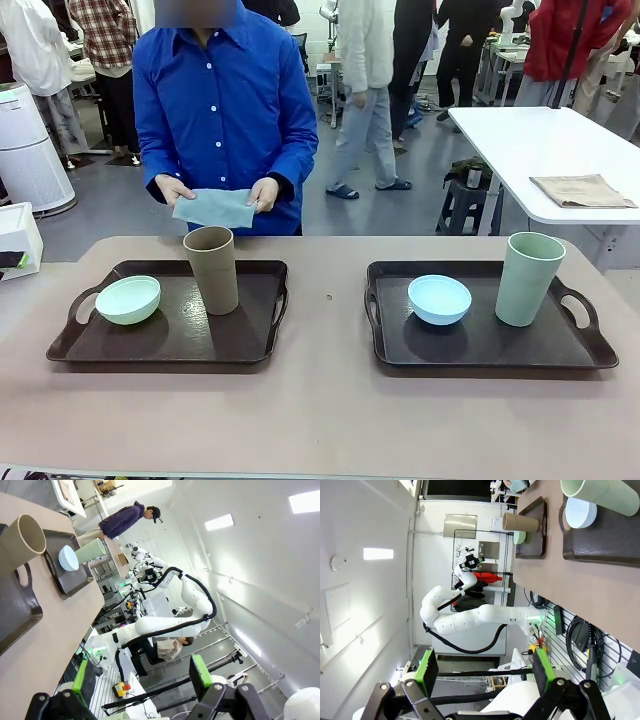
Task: Set up a tray with a mat and arrange the tableware.
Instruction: Pick up the Picnic Bowl and Reusable plastic cup from the Handle tray in front of the human's position and hold them in the air.
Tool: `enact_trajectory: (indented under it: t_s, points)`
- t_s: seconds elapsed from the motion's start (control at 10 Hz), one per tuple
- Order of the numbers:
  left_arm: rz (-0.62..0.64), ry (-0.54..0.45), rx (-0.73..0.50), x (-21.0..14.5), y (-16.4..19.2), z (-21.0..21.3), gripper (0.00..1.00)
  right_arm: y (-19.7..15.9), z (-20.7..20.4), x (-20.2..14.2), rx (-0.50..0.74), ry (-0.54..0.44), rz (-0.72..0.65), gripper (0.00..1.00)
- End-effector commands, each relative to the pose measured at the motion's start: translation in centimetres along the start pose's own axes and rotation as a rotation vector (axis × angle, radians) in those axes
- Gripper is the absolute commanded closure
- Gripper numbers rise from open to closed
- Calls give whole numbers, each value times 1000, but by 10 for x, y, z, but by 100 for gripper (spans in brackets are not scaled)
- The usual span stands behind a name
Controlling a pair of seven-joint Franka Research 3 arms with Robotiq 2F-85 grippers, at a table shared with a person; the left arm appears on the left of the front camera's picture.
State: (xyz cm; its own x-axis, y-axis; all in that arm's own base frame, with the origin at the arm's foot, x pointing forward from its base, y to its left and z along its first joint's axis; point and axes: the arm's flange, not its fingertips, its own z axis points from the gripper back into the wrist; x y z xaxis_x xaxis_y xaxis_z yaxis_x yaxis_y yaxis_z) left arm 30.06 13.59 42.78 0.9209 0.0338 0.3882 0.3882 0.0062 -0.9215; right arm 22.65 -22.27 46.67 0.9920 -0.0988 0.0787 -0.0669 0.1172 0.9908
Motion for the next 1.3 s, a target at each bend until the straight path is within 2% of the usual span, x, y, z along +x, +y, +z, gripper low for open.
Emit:
enact_trajectory:
  t_s: [0.0,1.2]
  points:
    - [-10,-7,-14,0,-2,3,0,-2,0,0,19,2,11,0]
    - [-10,-7,-14,0,-2,3,0,-2,0,0,19,2,11,0]
